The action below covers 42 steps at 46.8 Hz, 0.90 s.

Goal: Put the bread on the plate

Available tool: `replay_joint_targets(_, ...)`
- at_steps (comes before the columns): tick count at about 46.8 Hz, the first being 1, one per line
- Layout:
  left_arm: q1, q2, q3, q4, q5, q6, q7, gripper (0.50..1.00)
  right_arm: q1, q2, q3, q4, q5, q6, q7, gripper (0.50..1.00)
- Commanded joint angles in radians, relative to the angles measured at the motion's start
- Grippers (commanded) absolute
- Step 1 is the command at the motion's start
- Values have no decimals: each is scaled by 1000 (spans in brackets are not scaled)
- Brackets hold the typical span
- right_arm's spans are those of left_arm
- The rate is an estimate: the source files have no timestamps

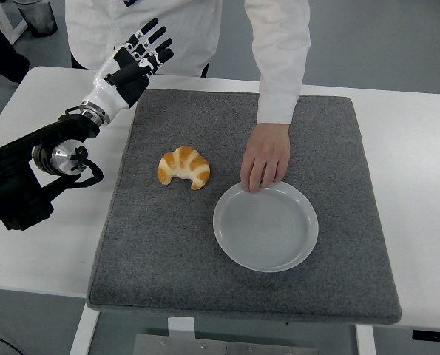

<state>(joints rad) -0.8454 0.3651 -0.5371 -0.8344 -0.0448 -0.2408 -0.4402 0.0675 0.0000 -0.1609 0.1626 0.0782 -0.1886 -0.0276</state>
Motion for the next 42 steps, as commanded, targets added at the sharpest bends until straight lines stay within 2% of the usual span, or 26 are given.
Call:
replay_joint_targets(1,-1,0,2,0,0,2,0,994,0,0,0,0,0,0,0,952)
replay_joint_targets(42,-11,3,3,-3,-1,3,3,994,0,0,0,0,0,0,-1,954)
